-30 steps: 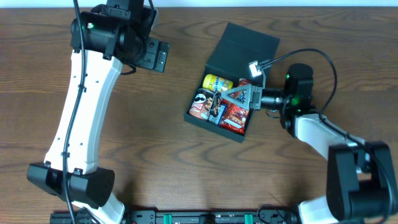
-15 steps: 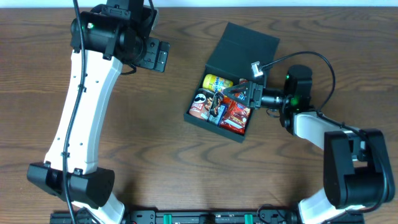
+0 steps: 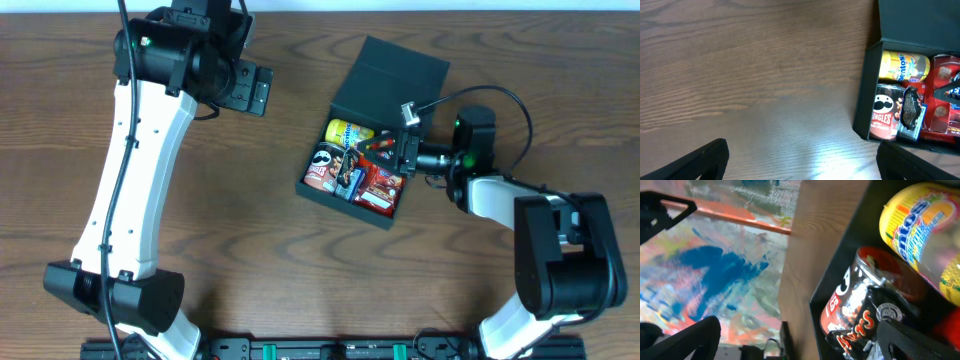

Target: Pack container

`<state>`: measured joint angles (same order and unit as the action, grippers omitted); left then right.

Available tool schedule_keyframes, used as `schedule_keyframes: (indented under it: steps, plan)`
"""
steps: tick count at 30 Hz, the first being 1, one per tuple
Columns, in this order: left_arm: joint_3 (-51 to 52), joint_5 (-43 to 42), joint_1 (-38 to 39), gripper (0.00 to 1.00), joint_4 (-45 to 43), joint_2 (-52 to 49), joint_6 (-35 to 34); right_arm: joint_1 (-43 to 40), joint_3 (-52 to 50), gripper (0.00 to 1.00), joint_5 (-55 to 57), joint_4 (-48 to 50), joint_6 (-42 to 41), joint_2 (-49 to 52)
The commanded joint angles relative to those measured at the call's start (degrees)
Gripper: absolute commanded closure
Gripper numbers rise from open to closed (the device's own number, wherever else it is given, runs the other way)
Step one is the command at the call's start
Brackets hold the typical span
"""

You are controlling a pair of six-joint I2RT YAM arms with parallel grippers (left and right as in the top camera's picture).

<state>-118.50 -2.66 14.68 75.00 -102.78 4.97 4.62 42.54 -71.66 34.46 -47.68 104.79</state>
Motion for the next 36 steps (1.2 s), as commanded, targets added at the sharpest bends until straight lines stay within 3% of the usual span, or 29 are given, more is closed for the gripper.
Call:
schedule_keyframes:
  steps: [1,7,16,22,26,31,36]
  plan:
    - [-0.61,-0.35,-0.04,0.05,0.17,0.92,0.70,-0.92,-1.03,0.01,-0.50,4.20,-2.73,1.25]
    - [-0.61,-0.35,-0.04,0.05,0.17,0.92,0.83,-0.90,-1.03,0.01,-2.14,21.99,-16.68,-3.91]
    - [-0.59,-0.90,-1.84,0.05,-3.56,0.90,1.46,-0.96,-1.03,0.01,-5.49,23.23,-18.25,-14.82]
    - [-0.59,-20.28,-10.84,0.05,-8.87,0.55,2.71,-1.75,-1.03,0.01,-4.66,21.57,-15.85,-24.24]
    - [-0.59,-24.61,-15.06,0.05,-9.07,-0.44,2.51,-3.48,-1.03,0.01,-3.56,14.21,-9.84,-27.23]
    - [-0.59,-23.74,-14.95,0.05,-7.98,-0.61,2.99,-5.20,-1.03,0.01,-2.91,7.93,11.67,-27.21]
    - [-0.59,-21.05,-13.35,0.05,-7.52,-0.61,3.43,-10.25,-0.48,0.01,9.75,-8.92,21.16,-27.21]
